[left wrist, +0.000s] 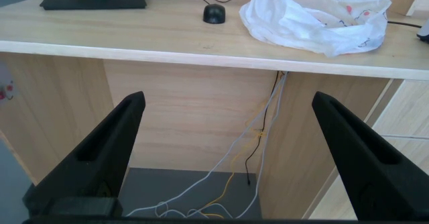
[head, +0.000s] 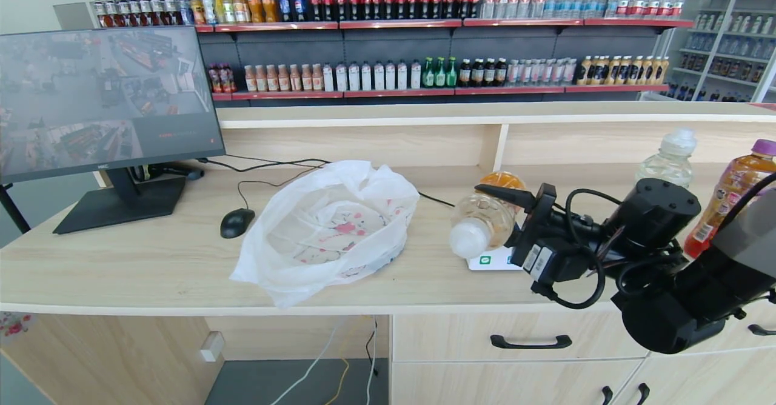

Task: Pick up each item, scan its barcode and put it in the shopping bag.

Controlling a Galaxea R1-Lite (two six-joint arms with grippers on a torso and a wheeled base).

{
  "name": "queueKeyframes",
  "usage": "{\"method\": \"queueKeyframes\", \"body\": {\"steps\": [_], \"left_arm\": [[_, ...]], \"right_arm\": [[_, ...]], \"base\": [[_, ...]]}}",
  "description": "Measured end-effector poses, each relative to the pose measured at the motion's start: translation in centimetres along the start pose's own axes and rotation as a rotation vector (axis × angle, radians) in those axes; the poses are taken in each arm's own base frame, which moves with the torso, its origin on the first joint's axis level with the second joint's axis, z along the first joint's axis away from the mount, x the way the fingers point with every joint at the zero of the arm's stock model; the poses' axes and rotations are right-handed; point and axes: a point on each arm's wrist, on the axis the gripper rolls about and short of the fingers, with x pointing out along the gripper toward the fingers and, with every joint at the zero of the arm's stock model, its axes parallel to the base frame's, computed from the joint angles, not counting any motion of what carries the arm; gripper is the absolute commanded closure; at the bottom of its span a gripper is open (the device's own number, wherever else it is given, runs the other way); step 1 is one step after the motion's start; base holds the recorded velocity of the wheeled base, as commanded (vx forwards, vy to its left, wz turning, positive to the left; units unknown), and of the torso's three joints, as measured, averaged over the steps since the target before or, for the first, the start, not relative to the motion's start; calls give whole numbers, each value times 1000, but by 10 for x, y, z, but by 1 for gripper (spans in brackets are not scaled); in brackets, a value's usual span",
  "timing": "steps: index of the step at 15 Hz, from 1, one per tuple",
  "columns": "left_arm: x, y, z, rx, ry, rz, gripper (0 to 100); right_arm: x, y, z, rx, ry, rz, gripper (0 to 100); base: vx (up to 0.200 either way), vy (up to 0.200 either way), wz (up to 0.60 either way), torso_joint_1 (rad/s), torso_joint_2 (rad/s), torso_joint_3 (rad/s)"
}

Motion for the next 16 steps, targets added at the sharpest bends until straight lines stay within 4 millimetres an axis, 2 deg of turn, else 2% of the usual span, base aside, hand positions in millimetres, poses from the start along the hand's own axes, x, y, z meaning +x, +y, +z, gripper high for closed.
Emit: {"method": "queueKeyframes", "body": {"steps": [6, 10, 13, 16], "left_arm": [[0, 0, 0, 0, 0, 0, 0], [0, 0, 0, 0, 0, 0, 0], [0, 0, 0, 0, 0, 0, 0], [0, 0, 0, 0, 0, 0, 0]], "right_arm": [[-7, -48, 34, 24, -57, -96, 100], [-17, -74, 64, 75, -32, -187, 100], [-19, -88, 90, 234, 25, -303, 100], [-21, -91, 115, 467, 78, -418, 100]], "base": [[0, 0, 0, 0, 0, 0], [0, 0, 0, 0, 0, 0], [0, 0, 0, 0, 0, 0], [0, 0, 0, 0, 0, 0]]}}
